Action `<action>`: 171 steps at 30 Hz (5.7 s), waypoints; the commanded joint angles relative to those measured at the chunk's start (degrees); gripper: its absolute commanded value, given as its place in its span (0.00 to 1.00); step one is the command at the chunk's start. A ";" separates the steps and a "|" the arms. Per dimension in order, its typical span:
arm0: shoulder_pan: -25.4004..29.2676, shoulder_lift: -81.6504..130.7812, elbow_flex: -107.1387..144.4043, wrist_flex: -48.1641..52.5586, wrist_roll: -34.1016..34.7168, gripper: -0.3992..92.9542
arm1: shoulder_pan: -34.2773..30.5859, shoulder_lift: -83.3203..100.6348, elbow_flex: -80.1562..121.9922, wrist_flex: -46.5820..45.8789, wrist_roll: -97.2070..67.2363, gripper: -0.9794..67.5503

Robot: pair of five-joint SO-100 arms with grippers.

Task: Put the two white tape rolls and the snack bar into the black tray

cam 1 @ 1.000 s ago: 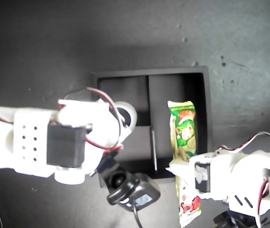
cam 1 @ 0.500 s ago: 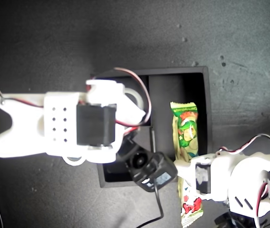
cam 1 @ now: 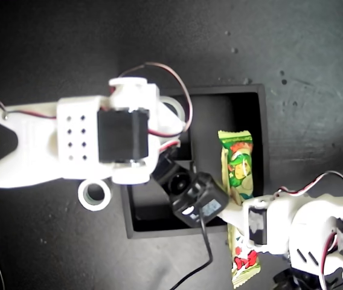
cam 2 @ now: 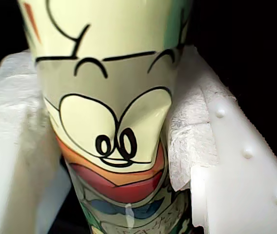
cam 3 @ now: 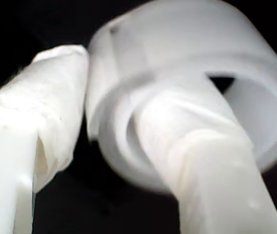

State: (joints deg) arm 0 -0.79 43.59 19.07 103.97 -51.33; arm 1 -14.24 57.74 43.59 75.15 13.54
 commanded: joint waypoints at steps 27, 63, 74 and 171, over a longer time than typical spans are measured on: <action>15.29 50.71 41.57 -1.93 -14.68 0.16 | -1.14 19.34 -12.83 28.04 22.06 0.01; 27.16 46.58 80.33 -40.52 -29.44 0.16 | 3.08 100.20 94.39 -3.52 54.49 0.01; 26.72 49.83 86.13 -44.21 -29.79 0.16 | 3.60 100.72 98.00 -5.89 54.49 0.01; 18.54 -1.67 -12.13 1.05 -15.29 0.14 | 13.18 134.21 135.44 1.67 72.51 0.11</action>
State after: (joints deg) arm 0 16.79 39.73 9.67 103.97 -66.27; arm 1 -1.32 191.69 178.33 76.73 85.78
